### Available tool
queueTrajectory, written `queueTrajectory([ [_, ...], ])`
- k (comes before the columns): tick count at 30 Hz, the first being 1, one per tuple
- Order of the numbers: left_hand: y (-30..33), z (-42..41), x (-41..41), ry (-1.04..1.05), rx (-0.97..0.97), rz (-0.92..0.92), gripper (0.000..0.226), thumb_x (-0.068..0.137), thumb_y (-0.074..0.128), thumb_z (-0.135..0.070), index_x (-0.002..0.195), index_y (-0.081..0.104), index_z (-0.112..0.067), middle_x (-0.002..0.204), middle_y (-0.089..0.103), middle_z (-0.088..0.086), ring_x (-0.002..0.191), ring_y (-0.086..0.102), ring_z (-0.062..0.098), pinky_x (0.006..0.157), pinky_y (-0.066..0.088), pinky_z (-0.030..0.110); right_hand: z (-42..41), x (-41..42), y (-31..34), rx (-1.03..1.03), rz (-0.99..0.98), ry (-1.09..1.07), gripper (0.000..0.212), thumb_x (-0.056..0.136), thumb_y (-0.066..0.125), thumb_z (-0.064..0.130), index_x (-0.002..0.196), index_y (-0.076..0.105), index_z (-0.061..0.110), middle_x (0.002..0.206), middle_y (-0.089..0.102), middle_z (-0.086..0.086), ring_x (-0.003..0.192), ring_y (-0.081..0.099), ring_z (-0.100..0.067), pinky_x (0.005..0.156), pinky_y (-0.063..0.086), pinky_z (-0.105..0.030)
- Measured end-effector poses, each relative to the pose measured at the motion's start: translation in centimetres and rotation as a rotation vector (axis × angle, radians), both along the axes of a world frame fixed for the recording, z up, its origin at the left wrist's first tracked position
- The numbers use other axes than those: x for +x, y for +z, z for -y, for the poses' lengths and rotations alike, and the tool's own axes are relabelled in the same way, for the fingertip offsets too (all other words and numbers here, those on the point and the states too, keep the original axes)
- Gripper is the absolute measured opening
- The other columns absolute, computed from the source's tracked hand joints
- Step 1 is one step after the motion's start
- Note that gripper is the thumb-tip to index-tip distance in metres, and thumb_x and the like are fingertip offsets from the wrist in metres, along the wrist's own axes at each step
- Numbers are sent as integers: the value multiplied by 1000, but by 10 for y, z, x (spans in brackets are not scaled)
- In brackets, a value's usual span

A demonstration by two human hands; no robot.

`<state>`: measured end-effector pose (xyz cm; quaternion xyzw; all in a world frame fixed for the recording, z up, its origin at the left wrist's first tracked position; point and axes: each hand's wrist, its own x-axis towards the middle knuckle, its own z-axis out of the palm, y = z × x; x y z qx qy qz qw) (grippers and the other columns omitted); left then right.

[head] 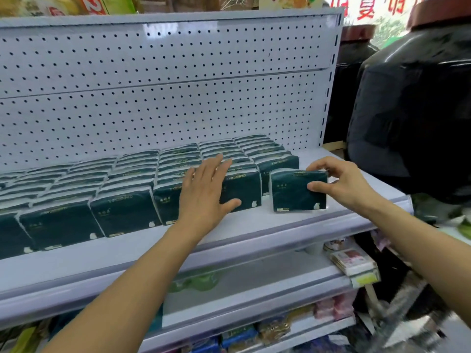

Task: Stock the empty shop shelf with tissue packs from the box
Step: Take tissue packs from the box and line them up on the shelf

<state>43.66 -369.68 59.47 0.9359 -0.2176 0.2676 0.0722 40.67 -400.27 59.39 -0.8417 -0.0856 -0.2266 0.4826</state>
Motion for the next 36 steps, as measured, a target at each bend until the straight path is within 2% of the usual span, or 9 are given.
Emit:
queueTrajectory([
  [3,-6,1,14,45,221,16,93,87,56,-64,156,4,-29,165,5,-4,152,0,19,120,-8,48,9,17,-9,-81,-3,-40,30,76,78,2,88,65,25,91,67,9,81,57,-13,79,47,-29],
  [5,-7,1,21,72,283,23,93,88,55,-62,156,1,-30,165,5,-5,152,0,18,119,-11,50,10,28,-16,-125,16,-100,27,78,76,5,94,65,24,99,64,5,91,56,-15,82,50,-35],
  [7,-8,1,24,90,307,21,91,89,55,-60,156,0,-31,164,8,-6,152,4,18,119,-10,51,5,35,-20,-172,47,-161,28,82,73,8,102,64,23,109,58,3,99,53,-15,82,48,-32],
  [13,-12,2,26,100,307,36,86,91,54,-58,156,4,-31,164,12,-6,151,9,18,120,-7,53,-18,45,-26,-303,163,-240,32,87,69,9,114,61,21,122,49,0,105,48,-12,81,44,-17],
  [22,-15,4,29,89,283,32,84,90,57,-54,155,8,-30,162,16,-6,150,13,18,119,-6,52,-26,58,-29,-356,144,-227,37,89,66,10,124,60,21,136,42,0,119,43,-14,96,45,-29],
  [26,-12,6,29,81,284,17,86,89,59,-53,155,10,-28,161,19,-4,149,15,19,118,-6,53,-30,54,-26,-399,108,-263,37,90,65,16,127,57,21,140,40,-1,127,38,-18,99,48,-41],
  [30,-2,6,18,80,235,16,87,90,53,-61,156,9,-25,161,20,-3,152,5,19,118,-11,54,-47,38,-21,-472,61,-350,52,91,64,25,140,46,22,156,23,-6,143,17,-25,111,29,-47],
  [32,0,2,2,70,177,69,83,91,51,-61,156,15,-23,160,25,-1,152,8,22,119,-7,56,-61,20,-17,-509,125,-356,55,91,64,27,142,45,21,157,24,-7,143,19,-26,112,27,-46],
  [36,-13,-15,-46,5,107,239,72,90,52,-56,148,36,-17,146,48,6,139,38,33,117,19,59,-89,-32,-17,-567,392,-276,44,86,63,27,129,57,17,142,48,-9,128,46,-31,100,42,-48],
])
